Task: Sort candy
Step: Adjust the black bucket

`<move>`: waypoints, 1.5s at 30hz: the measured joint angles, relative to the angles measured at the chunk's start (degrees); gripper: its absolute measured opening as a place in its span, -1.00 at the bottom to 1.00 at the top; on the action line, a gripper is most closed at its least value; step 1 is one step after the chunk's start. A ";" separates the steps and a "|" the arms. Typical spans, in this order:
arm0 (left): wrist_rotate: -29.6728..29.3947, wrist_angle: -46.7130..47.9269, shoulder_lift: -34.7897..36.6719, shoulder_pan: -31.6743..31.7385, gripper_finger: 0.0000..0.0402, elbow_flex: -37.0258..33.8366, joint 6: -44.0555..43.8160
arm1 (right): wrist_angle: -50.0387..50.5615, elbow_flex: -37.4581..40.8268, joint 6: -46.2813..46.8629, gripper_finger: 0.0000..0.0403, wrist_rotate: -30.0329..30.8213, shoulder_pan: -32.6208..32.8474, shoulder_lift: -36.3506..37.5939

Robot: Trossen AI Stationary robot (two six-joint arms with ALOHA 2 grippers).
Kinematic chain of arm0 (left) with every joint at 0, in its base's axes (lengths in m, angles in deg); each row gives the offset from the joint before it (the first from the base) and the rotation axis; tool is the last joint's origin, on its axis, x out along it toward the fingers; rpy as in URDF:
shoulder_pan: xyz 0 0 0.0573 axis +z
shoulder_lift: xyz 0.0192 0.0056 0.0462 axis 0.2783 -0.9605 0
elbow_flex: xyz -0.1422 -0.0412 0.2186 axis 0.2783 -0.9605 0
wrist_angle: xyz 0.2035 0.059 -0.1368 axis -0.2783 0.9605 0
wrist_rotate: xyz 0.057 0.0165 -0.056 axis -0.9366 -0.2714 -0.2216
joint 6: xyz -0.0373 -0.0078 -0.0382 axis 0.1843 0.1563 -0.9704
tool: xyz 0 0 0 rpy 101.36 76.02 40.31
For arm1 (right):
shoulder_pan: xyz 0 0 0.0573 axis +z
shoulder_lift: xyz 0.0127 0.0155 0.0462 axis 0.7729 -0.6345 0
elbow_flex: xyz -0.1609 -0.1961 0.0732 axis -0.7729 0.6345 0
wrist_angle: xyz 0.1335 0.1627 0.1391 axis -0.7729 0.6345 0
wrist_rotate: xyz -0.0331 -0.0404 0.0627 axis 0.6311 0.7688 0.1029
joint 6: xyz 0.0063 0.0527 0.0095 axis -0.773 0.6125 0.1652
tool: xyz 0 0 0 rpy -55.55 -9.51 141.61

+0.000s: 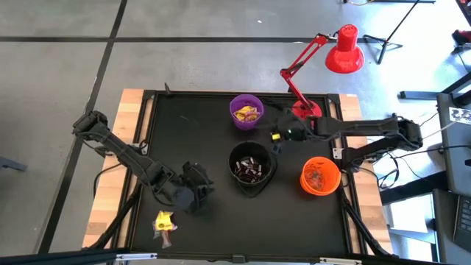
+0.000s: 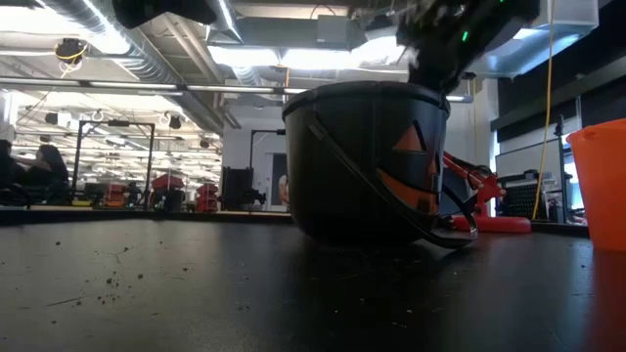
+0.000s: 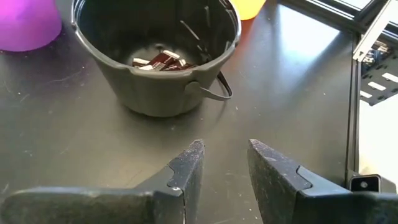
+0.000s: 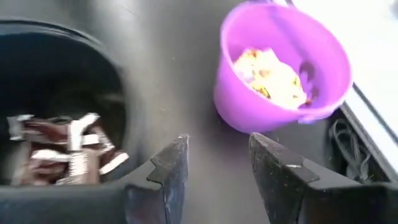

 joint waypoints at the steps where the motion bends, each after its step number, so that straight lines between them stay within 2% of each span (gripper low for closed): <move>1: 0.00 0.00 0.00 0.17 -0.42 0.00 0.45 | -1.48 1.14 0.00 -0.18 -1.28 -1.57 -0.34; 5: 0.07 0.06 0.00 0.69 -0.42 0.00 1.00 | -4.76 2.90 1.25 -0.18 -7.74 -5.90 -3.80; 8: 0.11 0.36 0.00 0.92 -0.42 0.00 1.02 | -4.76 2.92 1.37 -0.18 -11.66 -6.09 -7.09; 13: 0.13 0.76 0.00 0.92 -0.42 0.00 1.38 | -6.79 2.92 1.52 -0.18 -15.56 -2.72 -10.12; 22: -0.33 1.84 0.00 0.99 -0.42 0.00 1.42 | -10.81 2.79 1.48 -0.18 -22.75 4.91 -10.28; 26: -0.48 1.81 0.00 1.31 -0.42 0.00 1.39 | -10.52 2.79 0.89 -0.18 -19.98 5.18 -10.24; 31: -0.48 1.77 0.00 1.31 -0.42 0.00 1.36 | -10.32 2.79 0.95 -0.18 -4.75 4.24 -10.06; 32: -0.48 1.76 0.00 1.30 -0.42 0.00 1.36 | -10.43 2.79 1.03 -0.18 -3.26 3.54 -10.24; 34: -0.48 1.73 0.00 1.31 -0.42 0.00 1.35 | -11.13 2.79 1.30 -0.18 -3.28 1.67 -10.81; 39: 0.00 1.64 0.00 1.95 -0.42 0.00 1.33 | -13.18 2.79 1.48 -0.18 -8.69 -2.31 -13.72; 45: 0.57 1.64 0.00 3.23 -0.42 0.00 1.09 | -18.38 2.79 0.75 -0.18 -10.91 -3.20 -18.33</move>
